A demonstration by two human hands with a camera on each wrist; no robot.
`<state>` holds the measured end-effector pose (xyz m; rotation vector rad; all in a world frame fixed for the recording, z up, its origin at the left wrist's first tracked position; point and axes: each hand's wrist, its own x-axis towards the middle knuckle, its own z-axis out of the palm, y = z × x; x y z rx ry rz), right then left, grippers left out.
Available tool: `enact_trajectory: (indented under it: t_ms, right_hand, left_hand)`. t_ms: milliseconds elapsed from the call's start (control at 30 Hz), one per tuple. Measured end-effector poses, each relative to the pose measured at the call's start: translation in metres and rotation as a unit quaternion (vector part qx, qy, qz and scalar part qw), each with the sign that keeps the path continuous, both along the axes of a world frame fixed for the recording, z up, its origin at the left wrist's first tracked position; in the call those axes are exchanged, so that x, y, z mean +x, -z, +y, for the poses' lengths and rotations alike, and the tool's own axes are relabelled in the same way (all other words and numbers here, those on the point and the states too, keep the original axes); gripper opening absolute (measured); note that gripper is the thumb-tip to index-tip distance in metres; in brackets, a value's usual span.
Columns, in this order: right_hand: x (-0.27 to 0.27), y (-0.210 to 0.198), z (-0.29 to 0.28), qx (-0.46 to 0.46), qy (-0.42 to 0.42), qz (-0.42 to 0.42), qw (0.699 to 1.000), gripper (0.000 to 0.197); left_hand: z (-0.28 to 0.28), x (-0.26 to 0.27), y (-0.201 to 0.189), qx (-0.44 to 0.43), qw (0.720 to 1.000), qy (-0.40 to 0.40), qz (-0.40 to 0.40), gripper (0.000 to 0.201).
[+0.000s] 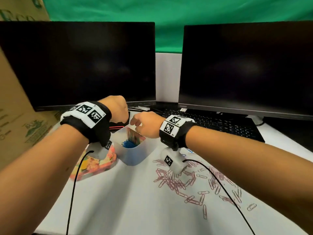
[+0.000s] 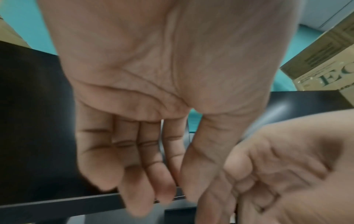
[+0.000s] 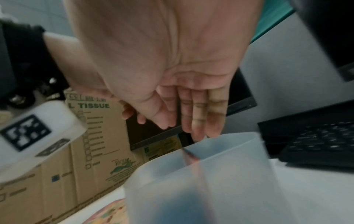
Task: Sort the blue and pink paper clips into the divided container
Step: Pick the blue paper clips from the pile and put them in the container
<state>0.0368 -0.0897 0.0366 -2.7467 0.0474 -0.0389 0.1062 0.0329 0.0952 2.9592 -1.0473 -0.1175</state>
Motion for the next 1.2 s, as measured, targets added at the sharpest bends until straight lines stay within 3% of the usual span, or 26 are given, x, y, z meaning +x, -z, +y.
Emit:
enact_trajectory:
  t_ms: [100,200,333,500,700,833,1100,1200]
  right_hand:
    - [-0.024,-0.007,-0.043,0.010,0.054,-0.019,0.998,0.033]
    - [-0.051,0.002,-0.090,-0.009,0.126,-0.001,0.992,0.027]
    - [-0.085,0.031,-0.134,-0.036,0.184,0.064,0.980,0.027]
    - [-0.097,0.062,-0.162,-0.052,0.224,0.106,0.967,0.028]
    - [-0.085,0.074,-0.166,-0.082,0.164,0.126,0.975,0.056]
    - [-0.070,0.081,-0.167,-0.151,0.102,0.157,0.971,0.063]
    - [-0.072,0.086,-0.174,-0.137,0.089,0.132,0.978,0.020]
    - [-0.078,0.086,-0.173,-0.117,0.118,0.128,0.978,0.019]
  left_hand:
    - [-0.020,-0.010,0.009,-0.083,0.995,0.050,0.016,0.014]
    - [-0.050,-0.031,0.029,-0.108,0.987,0.108,0.057,0.012]
    - [-0.088,-0.055,0.061,-0.085,0.973,0.188,0.102,0.018]
    - [-0.124,-0.063,0.103,-0.025,0.976,0.184,0.110,0.026]
    - [-0.138,-0.065,0.130,0.044,0.979,0.172,0.100,0.015]
    - [-0.139,-0.064,0.138,0.031,0.980,0.164,0.105,0.018]
    - [-0.140,-0.060,0.139,0.043,0.980,0.157,0.115,0.021]
    - [-0.140,-0.058,0.136,0.034,0.981,0.159,0.111,0.022]
